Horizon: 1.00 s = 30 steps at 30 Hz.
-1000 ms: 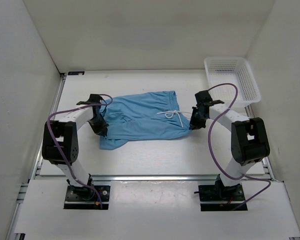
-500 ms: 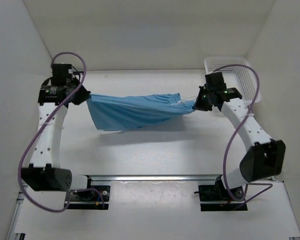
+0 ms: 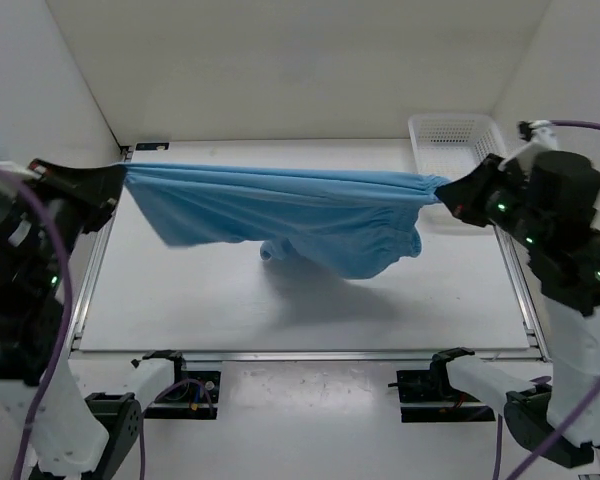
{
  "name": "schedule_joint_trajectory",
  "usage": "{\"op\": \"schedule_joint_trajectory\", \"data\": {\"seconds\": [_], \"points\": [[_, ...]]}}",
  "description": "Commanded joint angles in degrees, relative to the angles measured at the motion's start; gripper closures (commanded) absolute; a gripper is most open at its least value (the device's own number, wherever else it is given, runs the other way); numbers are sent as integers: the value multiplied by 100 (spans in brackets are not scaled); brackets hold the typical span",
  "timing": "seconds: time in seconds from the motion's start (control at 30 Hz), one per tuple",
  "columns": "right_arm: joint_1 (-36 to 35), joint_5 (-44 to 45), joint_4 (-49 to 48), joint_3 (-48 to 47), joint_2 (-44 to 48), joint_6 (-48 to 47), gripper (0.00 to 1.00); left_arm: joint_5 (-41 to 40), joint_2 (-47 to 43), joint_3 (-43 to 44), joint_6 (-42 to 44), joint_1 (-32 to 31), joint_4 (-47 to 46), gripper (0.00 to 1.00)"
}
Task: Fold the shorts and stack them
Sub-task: Fold the shorts
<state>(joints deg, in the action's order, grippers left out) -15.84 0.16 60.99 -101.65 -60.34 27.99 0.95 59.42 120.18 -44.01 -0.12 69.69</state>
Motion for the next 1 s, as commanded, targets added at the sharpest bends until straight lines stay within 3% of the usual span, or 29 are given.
{"op": "schedule_joint_trajectory", "data": {"seconds": [0.0, 0.13, 0.2, 0.37, 0.53, 0.7, 0.83, 0.97], "points": [[54, 151, 877, -1109, 312, -346, 100, -771, -150, 1031, -3, 91, 386, 90], [54, 151, 1485, -2471, 234, -399, 100, -1009, -27, 2358, 50, 91, 695, 90], [54, 151, 1713, -3193, 119, -452, 100, -1202, -27, 2527, 50, 13, 695, 90], [54, 185, 1855, -3257, 48, -452, 100, -1816, -27, 2397, 111, -383, 466, 90], [54, 677, 1548, -1958, 100, -592, 100, -1661, 262, 1537, 366, -383, 63, 90], [54, 915, 468, -62, -179, -654, 100, -1291, 746, -405, 603, -383, -910, 90], [54, 1134, -332, 926, -961, -654, 100, -905, 1737, -1066, 736, -243, -1334, 90], [54, 1205, -1351, 1305, -2664, -602, 100, -288, 3535, -1077, 868, 55, -1625, 90]]}}
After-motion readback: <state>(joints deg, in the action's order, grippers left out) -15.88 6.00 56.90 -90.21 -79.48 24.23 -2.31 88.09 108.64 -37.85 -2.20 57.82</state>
